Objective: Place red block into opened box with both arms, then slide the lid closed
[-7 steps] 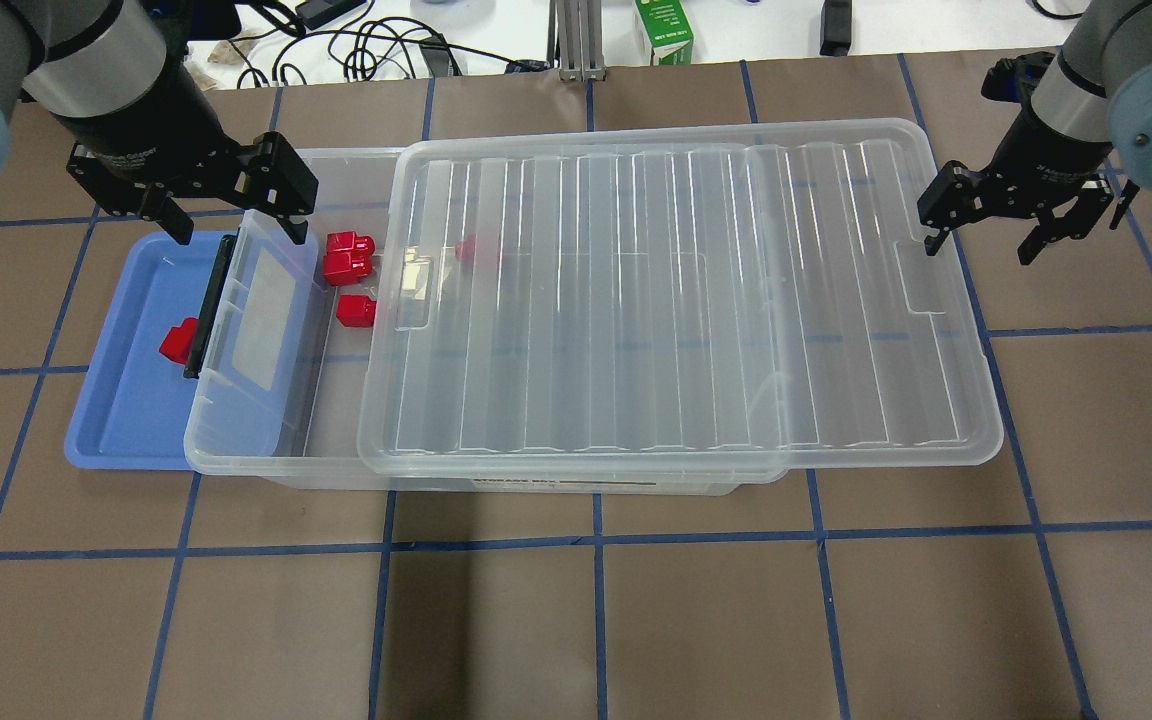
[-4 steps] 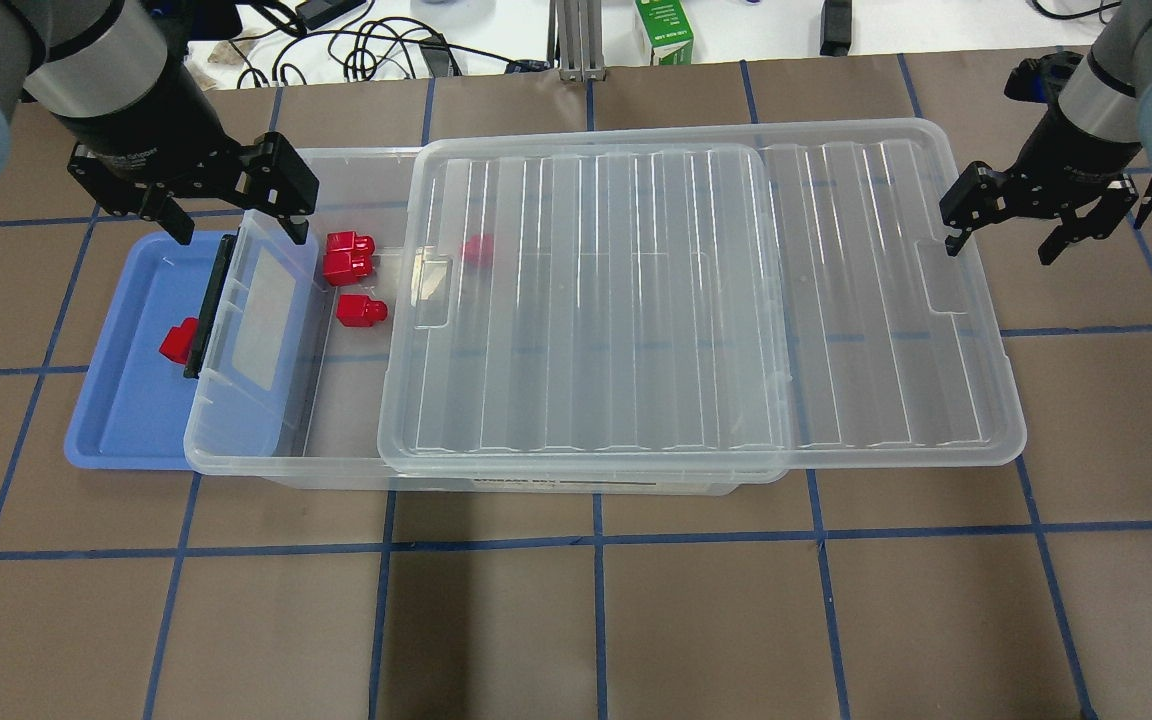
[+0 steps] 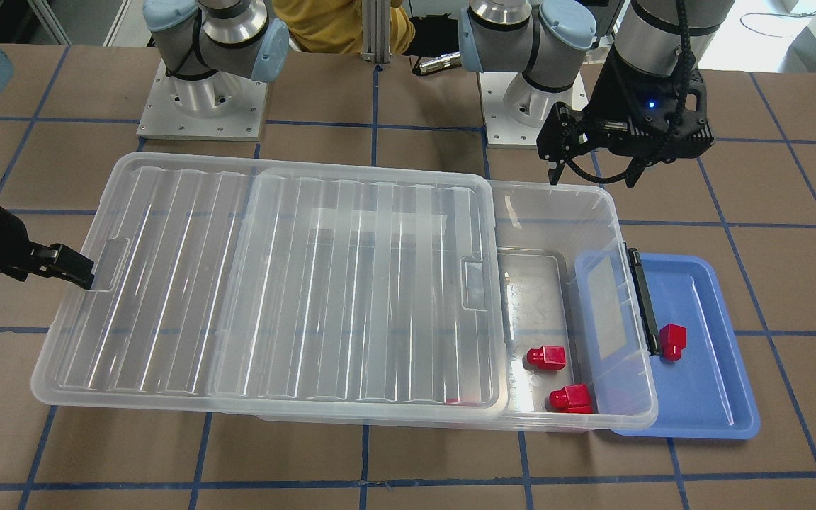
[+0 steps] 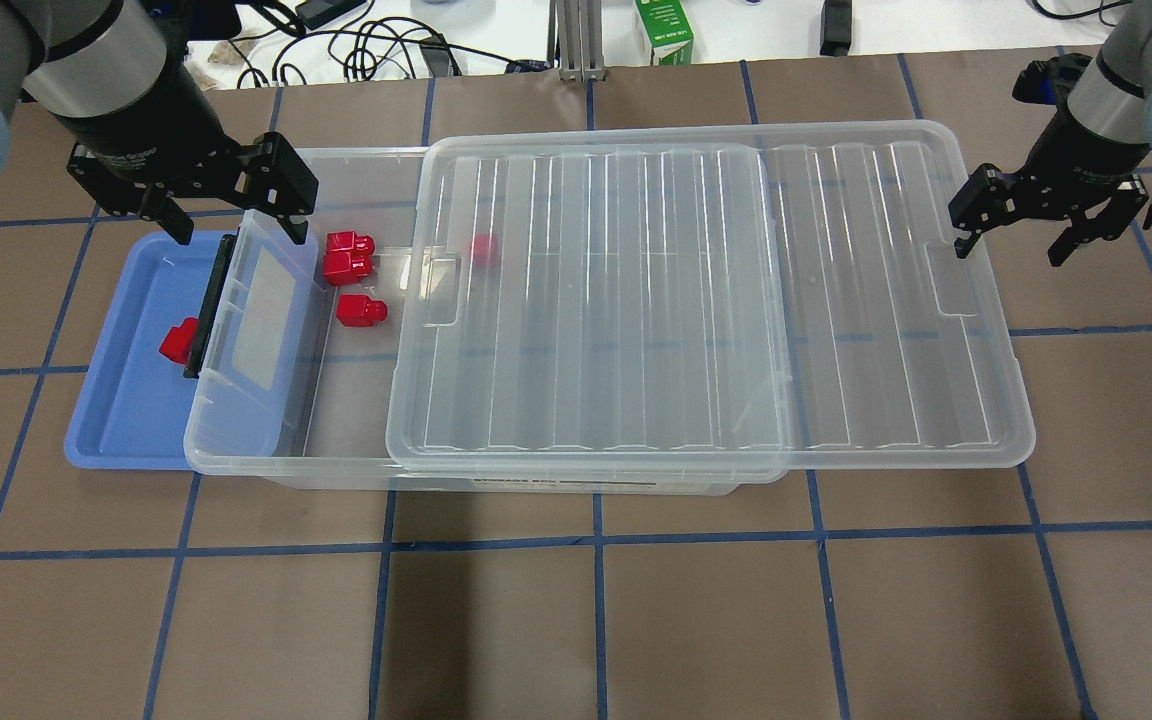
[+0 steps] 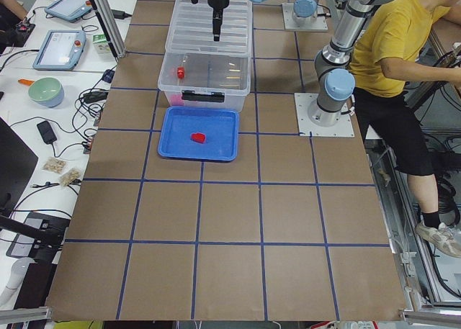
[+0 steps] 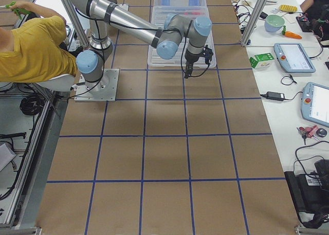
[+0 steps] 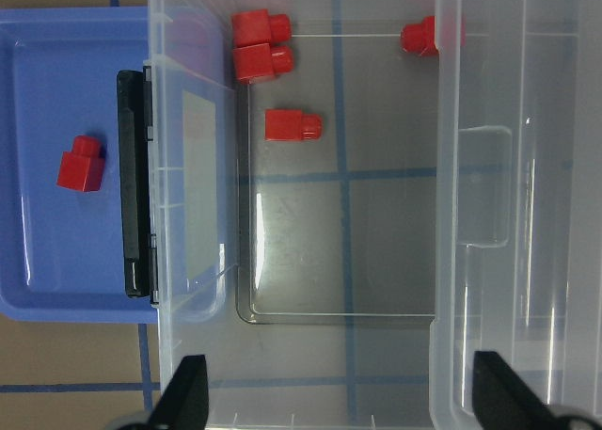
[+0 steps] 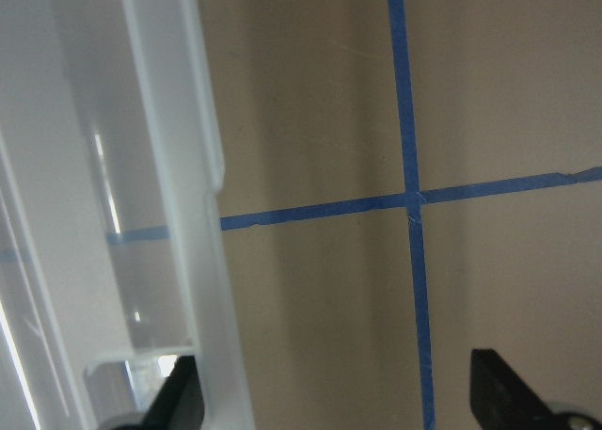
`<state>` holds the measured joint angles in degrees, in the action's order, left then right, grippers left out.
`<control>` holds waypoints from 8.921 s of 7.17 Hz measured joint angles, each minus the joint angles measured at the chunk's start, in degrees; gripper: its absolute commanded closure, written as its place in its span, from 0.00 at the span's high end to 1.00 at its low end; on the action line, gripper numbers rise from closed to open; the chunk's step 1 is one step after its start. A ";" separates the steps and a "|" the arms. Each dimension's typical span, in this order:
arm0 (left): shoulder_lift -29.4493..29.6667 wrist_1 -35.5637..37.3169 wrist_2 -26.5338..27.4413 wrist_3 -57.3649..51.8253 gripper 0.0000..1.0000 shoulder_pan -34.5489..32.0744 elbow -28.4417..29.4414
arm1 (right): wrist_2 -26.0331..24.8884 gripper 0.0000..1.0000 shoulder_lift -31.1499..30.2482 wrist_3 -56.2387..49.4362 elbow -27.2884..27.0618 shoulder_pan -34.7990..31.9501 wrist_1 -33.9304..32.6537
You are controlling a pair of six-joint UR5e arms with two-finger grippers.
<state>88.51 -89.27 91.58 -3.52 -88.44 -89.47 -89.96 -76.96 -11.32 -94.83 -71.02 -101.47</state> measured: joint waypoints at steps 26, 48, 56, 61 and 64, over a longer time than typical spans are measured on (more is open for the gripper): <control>28.05 26.28 -9.12 -45.69 0.00 30.04 -8.16 | 0.20 1.00 -9.79 9.63 8.56 -14.40 17.34; 15.61 30.49 -4.86 -5.11 0.00 3.83 -22.54 | 0.25 1.00 -10.60 9.62 7.47 -14.33 16.53; 17.21 30.79 -3.61 -4.78 0.97 3.92 -22.40 | 0.12 1.00 -10.58 9.69 6.55 -14.32 16.45; 10.52 6.19 -2.31 -1.72 1.00 3.45 -2.84 | 0.02 1.00 -10.58 9.59 6.52 -14.34 16.48; 6.13 -5.20 -0.63 -1.46 1.00 2.47 7.93 | -0.68 1.00 -10.54 9.44 6.64 -14.21 16.52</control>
<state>94.63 -94.47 90.95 -4.97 -85.97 -81.55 -90.64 -87.50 -1.87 -88.20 -85.23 -84.94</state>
